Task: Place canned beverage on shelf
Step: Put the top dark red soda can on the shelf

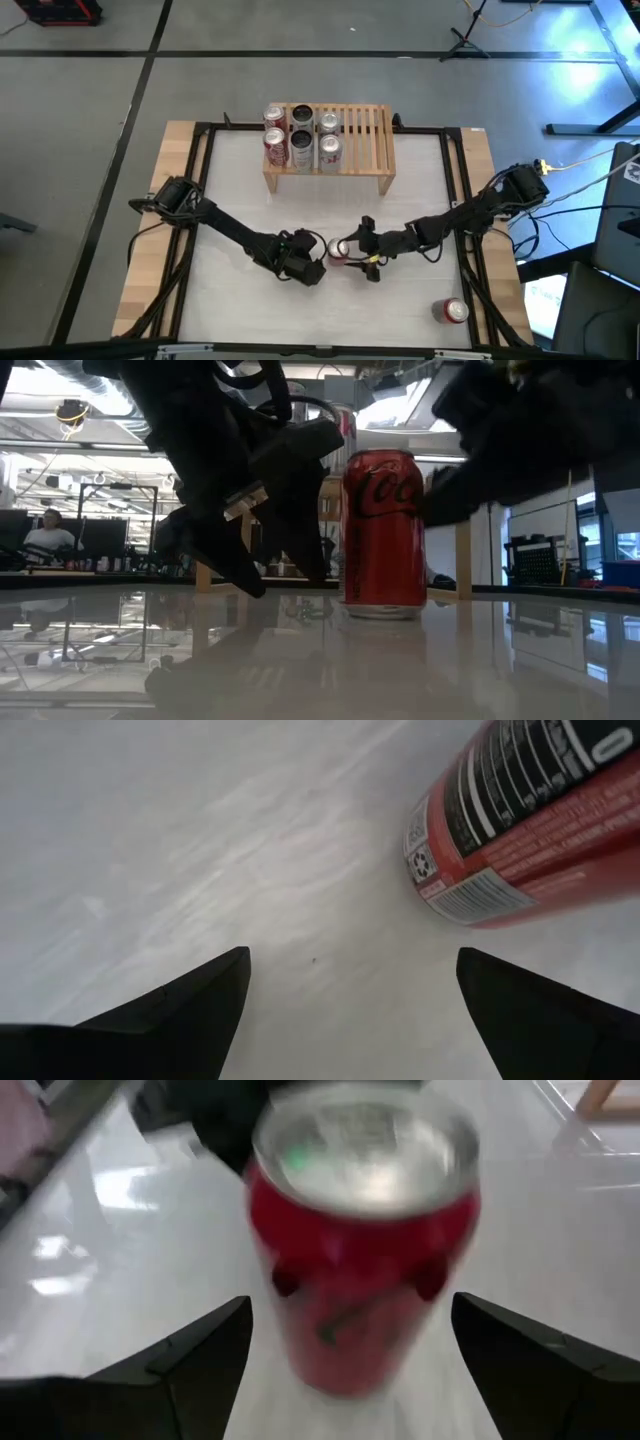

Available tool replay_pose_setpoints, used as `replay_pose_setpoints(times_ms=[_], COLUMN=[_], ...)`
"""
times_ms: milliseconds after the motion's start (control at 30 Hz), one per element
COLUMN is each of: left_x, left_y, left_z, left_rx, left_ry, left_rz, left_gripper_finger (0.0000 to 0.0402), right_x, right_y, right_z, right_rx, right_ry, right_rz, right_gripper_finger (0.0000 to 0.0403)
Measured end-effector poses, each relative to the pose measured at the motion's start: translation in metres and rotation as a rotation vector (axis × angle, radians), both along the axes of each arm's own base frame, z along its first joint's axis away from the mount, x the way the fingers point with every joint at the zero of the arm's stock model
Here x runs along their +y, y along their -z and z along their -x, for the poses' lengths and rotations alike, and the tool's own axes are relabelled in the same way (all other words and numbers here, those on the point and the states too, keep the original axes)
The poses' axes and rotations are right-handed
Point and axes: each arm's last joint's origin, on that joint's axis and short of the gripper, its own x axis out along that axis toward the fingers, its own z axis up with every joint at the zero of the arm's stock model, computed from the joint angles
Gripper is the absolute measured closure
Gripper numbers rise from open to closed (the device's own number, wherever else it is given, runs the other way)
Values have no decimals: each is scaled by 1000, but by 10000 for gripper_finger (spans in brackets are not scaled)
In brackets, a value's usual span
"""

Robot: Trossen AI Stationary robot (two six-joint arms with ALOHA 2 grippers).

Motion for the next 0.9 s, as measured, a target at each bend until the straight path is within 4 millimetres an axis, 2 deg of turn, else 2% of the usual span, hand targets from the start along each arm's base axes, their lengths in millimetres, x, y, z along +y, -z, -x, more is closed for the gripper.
replay_pose_setpoints(times_ms=[167, 433, 500, 600, 633, 733, 900], left_x=[-1, -1, -2, -3, -4, -6, -7], left_y=[0, 0, 0, -7, -13, -37, -90], left_z=[-1, -1, -1, 2, 4, 14, 46], left_rx=[-1, 0, 11, 20, 7, -11, -63], left_ry=[19, 26, 45, 91, 100, 116, 148], left_rz=[-4, 4, 14, 19, 23, 25, 28], left_gripper_finger=[50, 50, 50, 50, 50, 50, 50], right_x=[-6, -1, -1, -1, 0, -1, -6], right_y=[18, 34, 34, 32, 30, 18, -23], right_z=[-9, -23, -23, -23, -23, -21, -14], right_rx=[9, -103, -104, -103, -104, -133, -182], right_ry=[6, -86, -79, -65, -66, -63, -11], right_rz=[12, -24, -39, -68, -71, -79, -104], right_gripper_finger=[68, 69, 81, 126, 144, 149, 149])
